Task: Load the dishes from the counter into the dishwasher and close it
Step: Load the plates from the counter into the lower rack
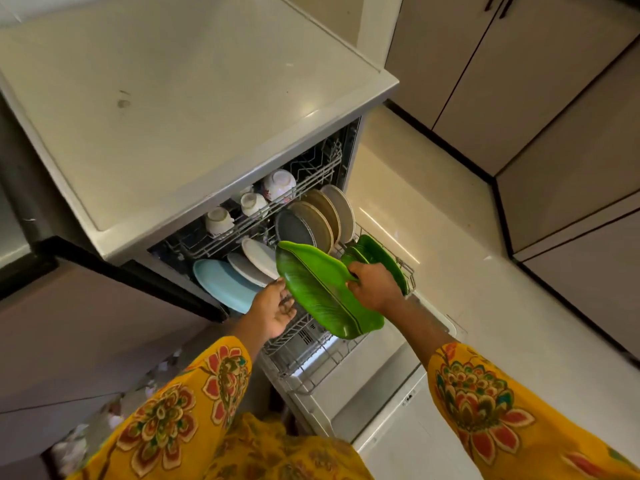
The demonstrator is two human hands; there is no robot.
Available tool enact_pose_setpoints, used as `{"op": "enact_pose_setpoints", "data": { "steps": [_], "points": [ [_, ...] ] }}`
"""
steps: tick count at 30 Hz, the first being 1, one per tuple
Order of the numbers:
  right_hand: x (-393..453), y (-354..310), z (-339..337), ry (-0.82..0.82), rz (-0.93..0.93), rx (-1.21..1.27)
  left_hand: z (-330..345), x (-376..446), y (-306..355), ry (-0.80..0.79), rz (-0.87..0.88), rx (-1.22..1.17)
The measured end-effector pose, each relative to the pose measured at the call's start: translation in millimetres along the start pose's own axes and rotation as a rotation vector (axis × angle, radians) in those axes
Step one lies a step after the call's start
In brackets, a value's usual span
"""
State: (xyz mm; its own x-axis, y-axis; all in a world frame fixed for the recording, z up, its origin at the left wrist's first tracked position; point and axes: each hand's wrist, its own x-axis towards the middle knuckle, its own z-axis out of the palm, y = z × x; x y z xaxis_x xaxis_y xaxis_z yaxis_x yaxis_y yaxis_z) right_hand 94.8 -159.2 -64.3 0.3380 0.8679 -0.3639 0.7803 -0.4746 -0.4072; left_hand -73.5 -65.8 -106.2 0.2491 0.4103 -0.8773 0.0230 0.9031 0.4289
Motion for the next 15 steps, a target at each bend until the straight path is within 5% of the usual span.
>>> {"op": "enact_pose_setpoints", "data": {
  "steps": [15],
  "points": [
    [100.5, 86.6, 64.3, -0.043, 0.290, -0.111, -20.0, 100.6, -29.9, 0.075, -0.130, 0.053]
  ]
}}
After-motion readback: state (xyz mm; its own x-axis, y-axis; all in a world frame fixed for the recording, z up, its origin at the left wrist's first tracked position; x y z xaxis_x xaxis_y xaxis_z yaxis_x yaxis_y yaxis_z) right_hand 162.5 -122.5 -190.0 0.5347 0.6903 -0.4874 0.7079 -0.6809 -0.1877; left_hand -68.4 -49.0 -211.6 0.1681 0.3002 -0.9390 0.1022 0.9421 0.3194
